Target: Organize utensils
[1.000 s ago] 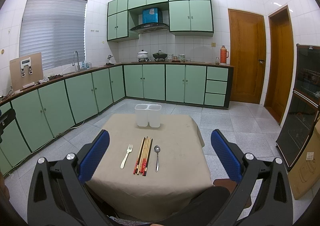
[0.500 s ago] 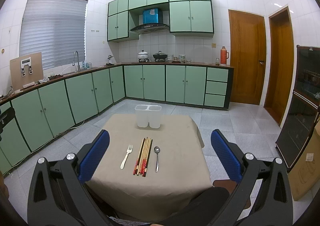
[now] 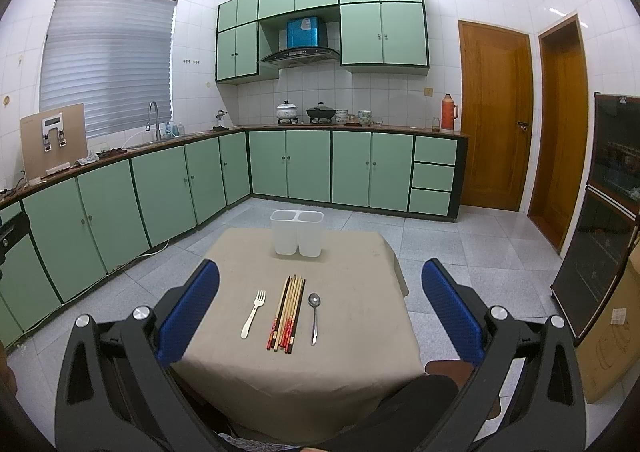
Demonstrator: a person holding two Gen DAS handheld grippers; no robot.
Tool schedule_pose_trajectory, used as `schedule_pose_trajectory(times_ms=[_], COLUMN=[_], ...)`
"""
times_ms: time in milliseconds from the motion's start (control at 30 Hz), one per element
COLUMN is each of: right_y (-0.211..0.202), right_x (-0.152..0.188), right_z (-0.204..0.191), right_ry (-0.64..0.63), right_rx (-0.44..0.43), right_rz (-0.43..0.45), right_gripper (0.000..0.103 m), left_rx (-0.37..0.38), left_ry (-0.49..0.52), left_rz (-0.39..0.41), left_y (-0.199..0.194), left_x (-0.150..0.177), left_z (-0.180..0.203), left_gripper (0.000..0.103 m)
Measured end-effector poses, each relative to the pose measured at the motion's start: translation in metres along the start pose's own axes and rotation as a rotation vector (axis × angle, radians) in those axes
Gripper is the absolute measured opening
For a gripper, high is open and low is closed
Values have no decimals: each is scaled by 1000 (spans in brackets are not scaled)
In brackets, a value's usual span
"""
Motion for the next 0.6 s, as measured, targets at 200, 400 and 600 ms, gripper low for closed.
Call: schedule_pose_trajectory(times_ms=[200, 400, 600], right_y=[-7, -7, -7], right_x=[-6, -5, -5], right_z=[-3, -3, -3], right_ry=[-3, -4, -6], right_rx=[-2, -3, -4], right_rz=[2, 2, 0], right_gripper=[98, 98, 98], left_rx=[0, 2, 6], left_ry=[-1, -2, 0], left_rz=[2, 0, -1], left_y=[0, -1, -1], left_x=[-1, -2, -3], left_z=[1, 1, 3], left_gripper=[97, 97, 97])
Point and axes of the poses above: each gripper's, at about its wrist camera, not at the fingertips, and y roughly the way its jaws point, z to its right, x to its underside, the point moved 7 cm from there along y, roughly the way its jaws point, and after that the axes turned 15 degrees about x, right-handed, at the moved point
